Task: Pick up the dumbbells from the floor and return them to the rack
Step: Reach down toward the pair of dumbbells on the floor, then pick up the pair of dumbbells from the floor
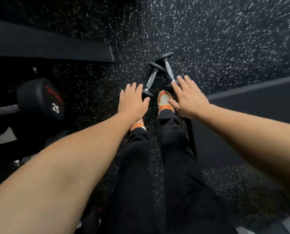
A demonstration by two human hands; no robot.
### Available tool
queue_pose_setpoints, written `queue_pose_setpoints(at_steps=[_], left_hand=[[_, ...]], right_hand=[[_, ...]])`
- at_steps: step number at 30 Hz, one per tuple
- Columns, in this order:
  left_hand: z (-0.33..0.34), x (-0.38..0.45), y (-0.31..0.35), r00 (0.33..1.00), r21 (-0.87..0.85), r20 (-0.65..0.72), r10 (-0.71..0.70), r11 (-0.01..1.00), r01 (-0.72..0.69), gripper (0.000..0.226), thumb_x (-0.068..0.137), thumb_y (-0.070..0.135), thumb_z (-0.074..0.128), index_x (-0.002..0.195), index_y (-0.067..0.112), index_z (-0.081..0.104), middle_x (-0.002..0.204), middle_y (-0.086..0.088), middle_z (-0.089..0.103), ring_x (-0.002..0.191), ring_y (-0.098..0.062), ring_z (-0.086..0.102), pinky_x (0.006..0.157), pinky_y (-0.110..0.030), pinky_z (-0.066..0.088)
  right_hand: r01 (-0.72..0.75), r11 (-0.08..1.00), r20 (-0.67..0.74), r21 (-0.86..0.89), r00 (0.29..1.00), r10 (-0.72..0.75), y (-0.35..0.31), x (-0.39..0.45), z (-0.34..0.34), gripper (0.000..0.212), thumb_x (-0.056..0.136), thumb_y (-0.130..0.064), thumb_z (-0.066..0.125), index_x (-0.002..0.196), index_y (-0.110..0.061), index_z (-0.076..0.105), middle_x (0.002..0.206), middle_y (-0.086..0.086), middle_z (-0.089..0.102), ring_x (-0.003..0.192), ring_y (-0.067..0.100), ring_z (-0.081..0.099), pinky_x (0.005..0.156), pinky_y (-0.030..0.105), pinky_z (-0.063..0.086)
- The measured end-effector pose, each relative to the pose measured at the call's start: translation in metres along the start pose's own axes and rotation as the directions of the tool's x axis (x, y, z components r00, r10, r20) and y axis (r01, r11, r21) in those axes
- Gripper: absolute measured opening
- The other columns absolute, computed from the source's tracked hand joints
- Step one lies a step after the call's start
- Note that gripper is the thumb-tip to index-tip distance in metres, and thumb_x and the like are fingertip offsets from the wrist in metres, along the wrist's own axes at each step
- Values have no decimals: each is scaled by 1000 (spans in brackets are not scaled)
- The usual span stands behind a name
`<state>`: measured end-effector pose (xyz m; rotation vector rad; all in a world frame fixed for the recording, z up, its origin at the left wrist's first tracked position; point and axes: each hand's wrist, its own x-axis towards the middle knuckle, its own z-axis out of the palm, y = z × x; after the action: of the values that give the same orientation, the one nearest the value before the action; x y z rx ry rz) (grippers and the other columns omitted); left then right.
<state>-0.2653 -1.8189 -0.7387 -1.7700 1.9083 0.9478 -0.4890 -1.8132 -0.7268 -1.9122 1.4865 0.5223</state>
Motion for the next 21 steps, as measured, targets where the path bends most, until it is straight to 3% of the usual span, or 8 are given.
queue_pose_setpoints(at_steps=[5,9,15,18,21], left_hand=[[58,90,2,1000,-20,10,8,1000,-8,63,96,42,45,149,12,30,156,-10,33,144,-28,23,117,-48,18],[119,164,0,998,-144,62,-15,989,24,61,97,35,47,149,8,29,155,-13,34,141,-28,28,115,-46,24],[193,245,0,987,-324,113,-118,934,148,63,95,35,52,147,6,31,148,-16,40,135,-32,37,108,-44,30],[216,278,-1,975,-392,134,-178,894,217,52,92,35,58,131,3,42,133,-21,52,121,-38,49,96,-43,38],[233,299,-3,947,-458,196,-255,830,318,48,92,37,55,127,7,42,123,-21,59,111,-41,55,86,-40,40]], right_hand=[[4,999,66,-42,998,-1,51,95,38,78,97,-53,37,152,1,22,160,24,18,147,41,12,119,50,15],[-57,998,162,-31,985,61,90,167,92,75,97,-51,39,146,4,27,154,25,28,142,40,22,118,49,20],[-248,952,226,178,952,206,120,248,161,60,95,-42,53,135,-1,36,137,22,47,127,39,42,106,49,36],[-337,891,246,305,932,268,123,277,180,69,88,-36,65,139,-3,32,137,21,49,124,42,48,102,48,41],[-367,828,231,424,928,294,122,299,194,77,85,-26,68,144,-4,23,134,20,52,118,41,55,97,45,46]])
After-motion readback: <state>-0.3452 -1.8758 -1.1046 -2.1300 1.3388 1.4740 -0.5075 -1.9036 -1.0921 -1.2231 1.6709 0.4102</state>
